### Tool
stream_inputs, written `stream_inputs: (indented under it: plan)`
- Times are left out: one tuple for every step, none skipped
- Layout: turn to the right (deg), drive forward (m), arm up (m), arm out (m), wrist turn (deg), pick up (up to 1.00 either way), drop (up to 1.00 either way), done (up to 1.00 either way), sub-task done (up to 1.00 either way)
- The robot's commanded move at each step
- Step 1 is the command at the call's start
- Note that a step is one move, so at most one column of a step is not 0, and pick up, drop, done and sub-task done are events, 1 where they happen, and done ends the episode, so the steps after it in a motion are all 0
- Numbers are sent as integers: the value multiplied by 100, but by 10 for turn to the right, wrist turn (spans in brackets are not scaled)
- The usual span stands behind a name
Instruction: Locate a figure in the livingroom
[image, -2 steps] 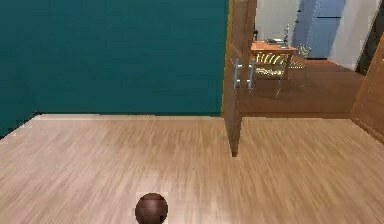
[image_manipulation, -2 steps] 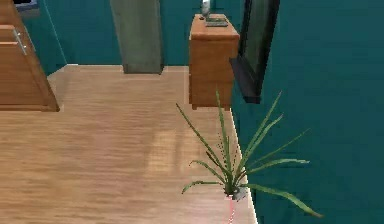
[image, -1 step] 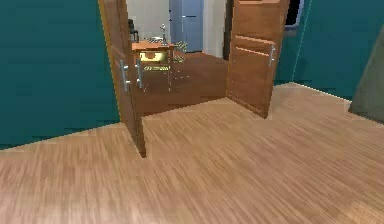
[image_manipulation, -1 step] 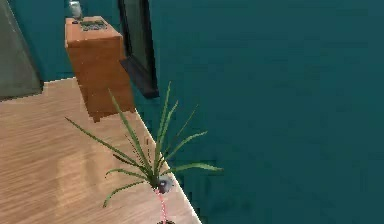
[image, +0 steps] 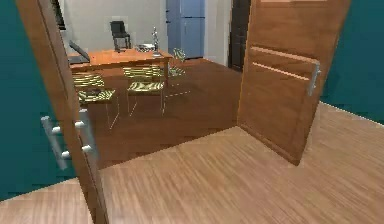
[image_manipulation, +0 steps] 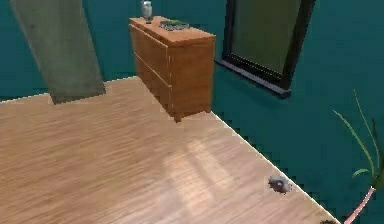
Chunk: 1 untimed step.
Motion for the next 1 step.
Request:
stream_inputs:
  plan:
    - [0, 85, 0, 0, 0, 0, 0, 0, 0]
